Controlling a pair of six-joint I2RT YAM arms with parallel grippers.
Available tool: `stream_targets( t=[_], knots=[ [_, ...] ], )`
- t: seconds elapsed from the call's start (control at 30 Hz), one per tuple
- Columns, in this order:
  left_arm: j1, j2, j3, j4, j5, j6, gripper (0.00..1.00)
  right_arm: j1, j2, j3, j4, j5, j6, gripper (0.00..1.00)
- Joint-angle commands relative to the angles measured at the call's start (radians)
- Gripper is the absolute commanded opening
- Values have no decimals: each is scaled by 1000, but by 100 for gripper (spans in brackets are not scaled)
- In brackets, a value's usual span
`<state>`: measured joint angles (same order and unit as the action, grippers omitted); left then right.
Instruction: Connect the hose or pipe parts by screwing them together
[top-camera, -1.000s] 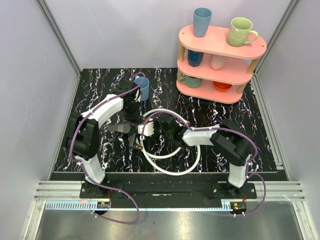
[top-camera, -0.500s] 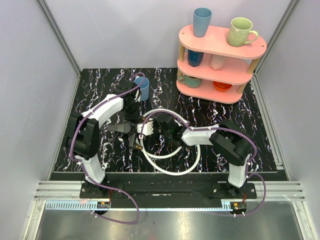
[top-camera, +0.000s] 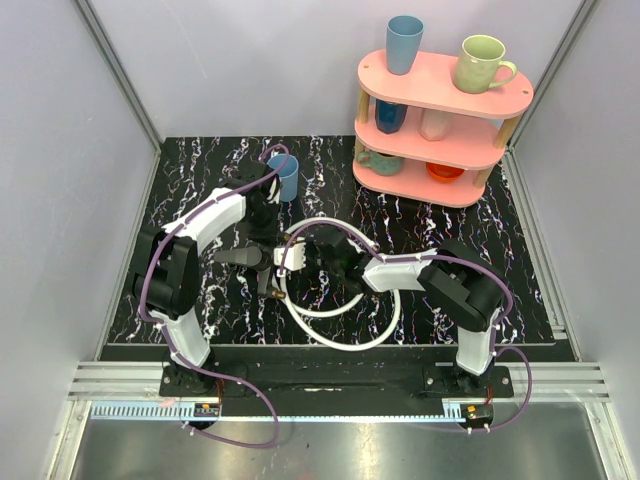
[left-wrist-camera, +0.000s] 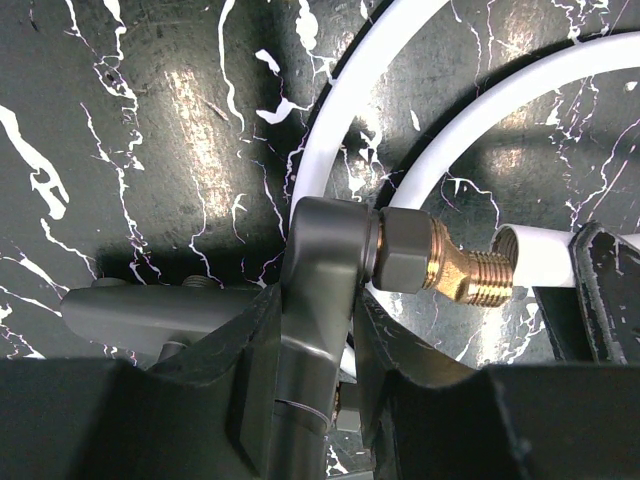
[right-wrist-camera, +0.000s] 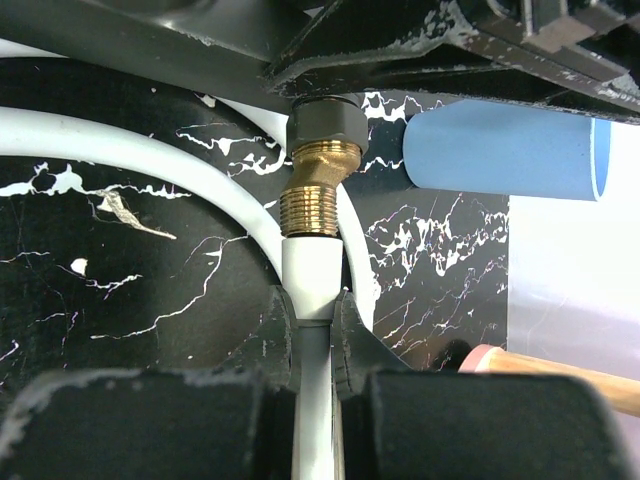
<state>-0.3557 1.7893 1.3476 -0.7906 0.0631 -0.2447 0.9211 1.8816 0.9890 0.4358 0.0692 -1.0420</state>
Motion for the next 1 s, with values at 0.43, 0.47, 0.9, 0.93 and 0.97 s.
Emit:
stream_targets(
  t=[0.43,0.47,0.9,0.93,0.97],
  knots=[
    [0,15,-4,24,107,-7,0,19,-7,-1,112,-34,36,0],
    [0,13,-5,24,109,-7,0,18,-7,-1,112,-37,36,0],
    [0,16,-4,24,119,4,0,18,-10,-20,139,-35,34,0],
    [0,16,-4,24,124,7,0,16,-7,-18,141,-43,34,0],
    [-2,16,-5,24,129,10,0,16,-9,-16,139,-46,34,0]
  ],
)
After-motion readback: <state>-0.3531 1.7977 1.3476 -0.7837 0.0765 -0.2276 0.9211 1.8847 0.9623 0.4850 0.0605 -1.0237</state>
